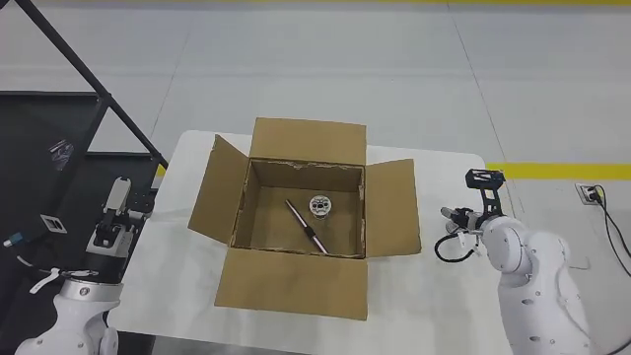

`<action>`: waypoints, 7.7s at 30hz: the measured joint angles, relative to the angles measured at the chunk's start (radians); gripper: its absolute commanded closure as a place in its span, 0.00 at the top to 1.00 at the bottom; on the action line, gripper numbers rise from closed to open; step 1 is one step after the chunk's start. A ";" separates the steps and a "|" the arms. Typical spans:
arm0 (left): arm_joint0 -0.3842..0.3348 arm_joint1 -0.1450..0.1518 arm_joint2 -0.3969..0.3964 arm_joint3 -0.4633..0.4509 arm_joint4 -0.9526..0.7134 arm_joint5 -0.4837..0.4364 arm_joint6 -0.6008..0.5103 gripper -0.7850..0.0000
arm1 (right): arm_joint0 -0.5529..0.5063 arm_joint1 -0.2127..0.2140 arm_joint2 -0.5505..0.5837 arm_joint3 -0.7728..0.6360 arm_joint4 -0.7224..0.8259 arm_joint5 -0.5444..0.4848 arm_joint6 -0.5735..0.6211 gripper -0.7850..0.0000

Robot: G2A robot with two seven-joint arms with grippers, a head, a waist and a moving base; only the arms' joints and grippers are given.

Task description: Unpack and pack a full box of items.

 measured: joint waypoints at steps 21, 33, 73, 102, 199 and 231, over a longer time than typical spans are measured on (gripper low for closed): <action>0.000 0.000 0.000 0.000 0.000 0.000 0.000 1.00 | 0.034 0.018 -0.013 0.014 0.030 0.030 -0.057 0.00; 0.000 0.000 0.000 0.000 0.000 0.000 0.000 1.00 | -0.038 -0.004 -0.205 -0.520 0.134 0.064 -0.199 0.00; 0.000 0.000 0.000 0.000 0.000 0.000 0.000 1.00 | 0.373 -0.119 -0.788 0.285 0.162 -0.058 0.011 0.40; -0.042 0.015 0.073 0.083 0.282 -0.003 -0.064 1.00 | 0.155 -0.067 -0.544 -0.234 0.149 -0.114 -0.037 1.00; 0.019 0.046 0.087 0.076 0.139 -0.023 -0.359 1.00 | 0.215 0.034 -0.461 -0.094 0.739 -0.278 -0.163 1.00; 0.049 0.111 0.076 0.194 -0.079 -0.123 -0.878 1.00 | 0.482 -0.049 -0.511 0.565 0.859 0.018 -0.727 1.00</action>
